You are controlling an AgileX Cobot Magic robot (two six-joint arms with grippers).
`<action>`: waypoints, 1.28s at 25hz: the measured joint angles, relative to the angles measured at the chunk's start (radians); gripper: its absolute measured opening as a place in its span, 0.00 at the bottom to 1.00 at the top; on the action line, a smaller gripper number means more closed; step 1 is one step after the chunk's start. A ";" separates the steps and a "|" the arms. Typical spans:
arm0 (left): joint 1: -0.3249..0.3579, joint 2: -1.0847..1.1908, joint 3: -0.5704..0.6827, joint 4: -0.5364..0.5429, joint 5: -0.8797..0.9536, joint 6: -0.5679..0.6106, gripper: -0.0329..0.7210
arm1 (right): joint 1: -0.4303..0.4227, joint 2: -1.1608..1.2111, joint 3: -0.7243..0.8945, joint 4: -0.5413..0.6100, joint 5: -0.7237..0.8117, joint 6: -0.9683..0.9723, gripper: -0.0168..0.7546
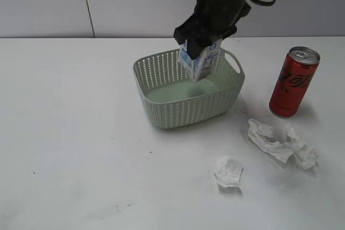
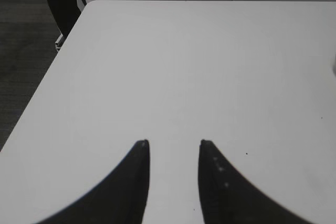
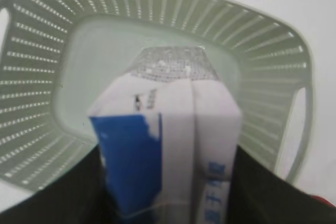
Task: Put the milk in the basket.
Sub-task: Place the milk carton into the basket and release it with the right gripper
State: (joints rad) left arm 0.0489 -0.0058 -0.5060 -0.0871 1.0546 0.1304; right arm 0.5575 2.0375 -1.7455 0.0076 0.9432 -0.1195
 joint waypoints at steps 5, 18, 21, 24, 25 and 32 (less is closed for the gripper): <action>0.000 0.000 0.000 0.000 0.000 0.000 0.36 | 0.000 0.090 0.000 -0.002 -0.043 0.001 0.46; 0.000 0.000 0.000 0.000 0.000 0.000 0.36 | 0.000 0.149 -0.006 0.012 -0.084 0.002 0.67; 0.000 0.000 0.000 0.000 0.000 0.000 0.36 | 0.000 0.149 -0.034 0.019 -0.042 0.002 0.84; 0.000 0.000 0.000 0.000 0.000 0.000 0.36 | 0.000 0.149 -0.107 0.024 0.041 0.002 0.85; 0.000 0.000 0.000 0.000 0.000 0.000 0.36 | 0.000 0.149 -0.145 0.024 0.076 0.002 0.86; 0.000 0.000 0.000 0.000 0.000 0.000 0.36 | 0.000 0.142 -0.393 0.027 0.251 0.002 0.85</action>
State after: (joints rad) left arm 0.0489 -0.0058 -0.5060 -0.0871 1.0546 0.1304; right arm 0.5575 2.1796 -2.1382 0.0345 1.1946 -0.1179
